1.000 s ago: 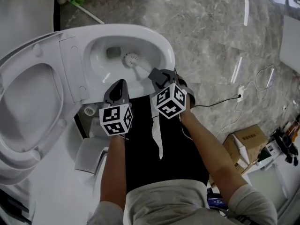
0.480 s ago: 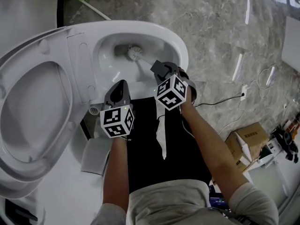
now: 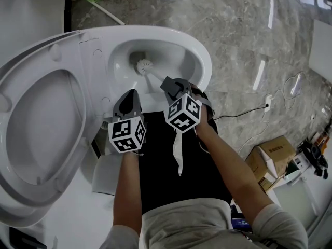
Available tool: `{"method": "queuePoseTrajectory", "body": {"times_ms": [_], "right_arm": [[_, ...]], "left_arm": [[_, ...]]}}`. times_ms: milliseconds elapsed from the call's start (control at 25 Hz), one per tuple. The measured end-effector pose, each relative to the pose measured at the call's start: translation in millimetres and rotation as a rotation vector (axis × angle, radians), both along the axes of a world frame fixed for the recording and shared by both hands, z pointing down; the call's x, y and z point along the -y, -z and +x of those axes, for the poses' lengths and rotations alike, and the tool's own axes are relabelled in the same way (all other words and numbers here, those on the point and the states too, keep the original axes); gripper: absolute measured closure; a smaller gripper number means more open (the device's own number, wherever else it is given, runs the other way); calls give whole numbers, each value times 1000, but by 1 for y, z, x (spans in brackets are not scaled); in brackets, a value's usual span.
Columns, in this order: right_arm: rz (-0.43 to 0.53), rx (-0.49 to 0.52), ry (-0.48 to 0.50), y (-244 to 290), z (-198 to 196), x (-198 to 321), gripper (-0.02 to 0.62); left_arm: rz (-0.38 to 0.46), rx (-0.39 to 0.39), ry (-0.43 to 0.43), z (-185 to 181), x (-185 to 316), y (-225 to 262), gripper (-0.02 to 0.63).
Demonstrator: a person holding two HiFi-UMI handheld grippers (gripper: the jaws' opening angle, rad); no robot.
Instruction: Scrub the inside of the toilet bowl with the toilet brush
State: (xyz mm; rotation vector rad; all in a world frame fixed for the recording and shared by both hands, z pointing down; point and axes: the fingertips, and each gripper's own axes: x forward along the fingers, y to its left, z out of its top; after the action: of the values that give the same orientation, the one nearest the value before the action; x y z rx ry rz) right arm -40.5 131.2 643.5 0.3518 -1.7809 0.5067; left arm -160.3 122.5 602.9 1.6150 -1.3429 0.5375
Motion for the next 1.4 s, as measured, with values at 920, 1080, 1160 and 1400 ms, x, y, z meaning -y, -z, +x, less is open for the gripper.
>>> {"method": "queuePoseTrajectory", "body": {"times_ms": [920,1080,1160,1400], "right_arm": [[49,42,-132,13,-10,64,449],[50,40,-164,16,20,66,449],[50,41,-181,17,34,66,449],[37,47,-212,16,72,52,448]], "left_arm": [[20,14,-21,-5,18,14,595],[16,11,-51,19,16,16,595],[16,10,-69,32,16,17,595],[10,4,-103,69,15,18,595]]}}
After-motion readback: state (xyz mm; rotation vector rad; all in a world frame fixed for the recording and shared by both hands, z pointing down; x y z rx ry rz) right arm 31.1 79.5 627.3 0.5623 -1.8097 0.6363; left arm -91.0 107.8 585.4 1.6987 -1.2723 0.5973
